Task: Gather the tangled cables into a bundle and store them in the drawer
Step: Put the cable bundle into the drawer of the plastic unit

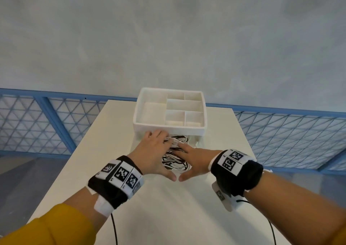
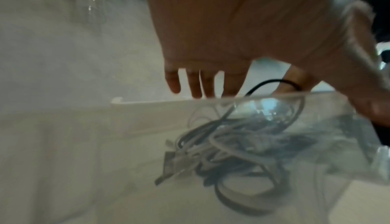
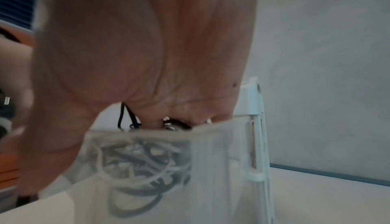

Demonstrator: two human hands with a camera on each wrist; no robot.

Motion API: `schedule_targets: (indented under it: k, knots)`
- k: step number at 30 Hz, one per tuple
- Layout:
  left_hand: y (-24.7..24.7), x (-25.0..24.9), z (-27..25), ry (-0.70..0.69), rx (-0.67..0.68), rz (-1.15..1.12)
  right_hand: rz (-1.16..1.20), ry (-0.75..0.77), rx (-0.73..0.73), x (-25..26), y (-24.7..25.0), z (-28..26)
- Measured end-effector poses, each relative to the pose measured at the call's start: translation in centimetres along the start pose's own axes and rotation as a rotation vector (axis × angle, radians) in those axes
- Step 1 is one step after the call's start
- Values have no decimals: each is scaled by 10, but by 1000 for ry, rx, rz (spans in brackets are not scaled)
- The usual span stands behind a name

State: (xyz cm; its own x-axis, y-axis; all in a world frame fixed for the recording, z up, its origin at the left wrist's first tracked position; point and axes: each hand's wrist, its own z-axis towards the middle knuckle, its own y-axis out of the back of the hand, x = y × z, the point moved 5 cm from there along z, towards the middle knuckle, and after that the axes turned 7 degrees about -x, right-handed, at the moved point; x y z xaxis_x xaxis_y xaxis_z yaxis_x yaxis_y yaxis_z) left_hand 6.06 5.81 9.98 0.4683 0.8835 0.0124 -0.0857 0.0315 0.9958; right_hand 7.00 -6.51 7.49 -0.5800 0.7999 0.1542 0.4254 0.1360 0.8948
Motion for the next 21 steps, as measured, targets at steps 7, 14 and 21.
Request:
schedule_targets:
  k: [7, 14, 21]
  knots:
    - [-7, 10, 8, -8, 84, -12, -99, -55, 57, 4, 5, 6]
    - [-13, 7, 8, -21, -100, -32, -50, 41, -382, 22, 13, -11]
    - [-20, 14, 12, -50, -357, 80, -305, 16, -632, 22, -11, -33]
